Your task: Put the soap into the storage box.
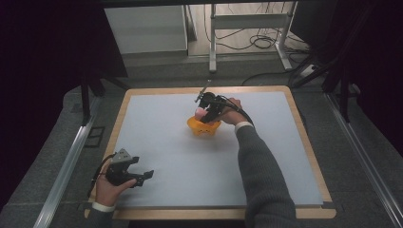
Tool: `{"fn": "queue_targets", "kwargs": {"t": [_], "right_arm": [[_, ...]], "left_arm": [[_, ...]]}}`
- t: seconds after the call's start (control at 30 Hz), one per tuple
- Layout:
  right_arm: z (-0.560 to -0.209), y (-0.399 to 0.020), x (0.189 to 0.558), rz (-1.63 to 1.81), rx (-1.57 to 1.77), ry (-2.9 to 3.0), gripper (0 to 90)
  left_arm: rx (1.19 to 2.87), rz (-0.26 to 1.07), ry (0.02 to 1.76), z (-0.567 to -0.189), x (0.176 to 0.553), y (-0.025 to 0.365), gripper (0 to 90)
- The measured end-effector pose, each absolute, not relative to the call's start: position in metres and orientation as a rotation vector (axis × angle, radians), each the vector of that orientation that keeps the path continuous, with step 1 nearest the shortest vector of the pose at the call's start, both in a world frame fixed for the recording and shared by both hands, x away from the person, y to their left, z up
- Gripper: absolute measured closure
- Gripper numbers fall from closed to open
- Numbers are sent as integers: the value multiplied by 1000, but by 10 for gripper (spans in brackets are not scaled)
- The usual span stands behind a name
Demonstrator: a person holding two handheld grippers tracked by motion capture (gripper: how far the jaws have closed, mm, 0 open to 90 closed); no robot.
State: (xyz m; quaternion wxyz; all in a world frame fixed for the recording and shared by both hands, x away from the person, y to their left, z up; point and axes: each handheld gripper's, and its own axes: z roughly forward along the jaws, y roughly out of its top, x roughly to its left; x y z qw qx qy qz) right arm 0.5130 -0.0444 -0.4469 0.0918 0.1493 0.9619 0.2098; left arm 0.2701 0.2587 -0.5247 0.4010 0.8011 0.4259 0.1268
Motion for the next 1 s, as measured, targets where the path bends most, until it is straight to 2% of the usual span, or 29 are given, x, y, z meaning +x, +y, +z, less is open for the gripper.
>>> {"fn": "queue_targets", "kwargs": {"t": [0.7,1.0], "right_arm": [[-456,-41,516,612,487,2903,572],[-444,-52,511,743,588,2869,400]], "left_arm": [[2027,322,1076,-525,270,258,132],[2027,322,1075,-525,270,258,131]]}}
